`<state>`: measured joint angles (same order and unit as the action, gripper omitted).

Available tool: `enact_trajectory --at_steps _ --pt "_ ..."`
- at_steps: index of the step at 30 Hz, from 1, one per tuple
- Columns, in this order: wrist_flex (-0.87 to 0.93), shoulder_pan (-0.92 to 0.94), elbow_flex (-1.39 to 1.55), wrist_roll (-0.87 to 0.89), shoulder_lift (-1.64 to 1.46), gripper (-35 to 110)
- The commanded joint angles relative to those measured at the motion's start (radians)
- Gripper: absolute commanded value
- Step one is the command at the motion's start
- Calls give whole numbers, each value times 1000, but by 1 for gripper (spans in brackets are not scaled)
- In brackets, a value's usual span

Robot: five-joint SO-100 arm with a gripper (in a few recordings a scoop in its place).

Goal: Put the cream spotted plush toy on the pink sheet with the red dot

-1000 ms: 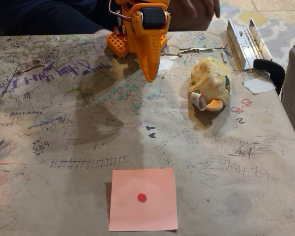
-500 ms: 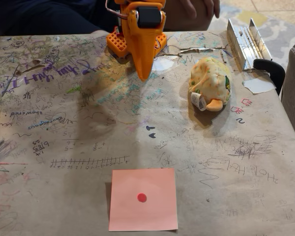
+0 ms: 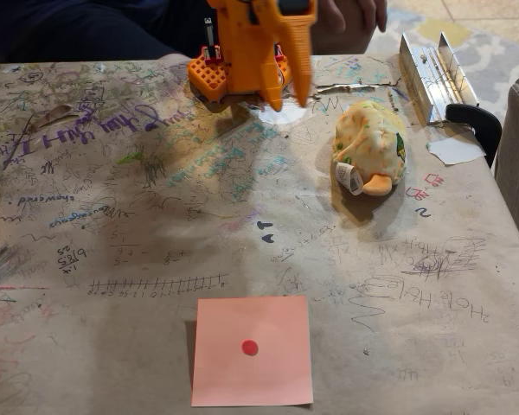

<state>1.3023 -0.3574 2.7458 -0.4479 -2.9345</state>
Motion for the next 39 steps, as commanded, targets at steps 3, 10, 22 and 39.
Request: enact_trajectory --at_steps 3,10,22,39 --pt "-32 -199 -138 -63 322 23" --pt "-114 -359 -242 -28 770 25" --pt "-127 -433 -325 63 942 27" --pt "44 -356 -457 26 747 29"
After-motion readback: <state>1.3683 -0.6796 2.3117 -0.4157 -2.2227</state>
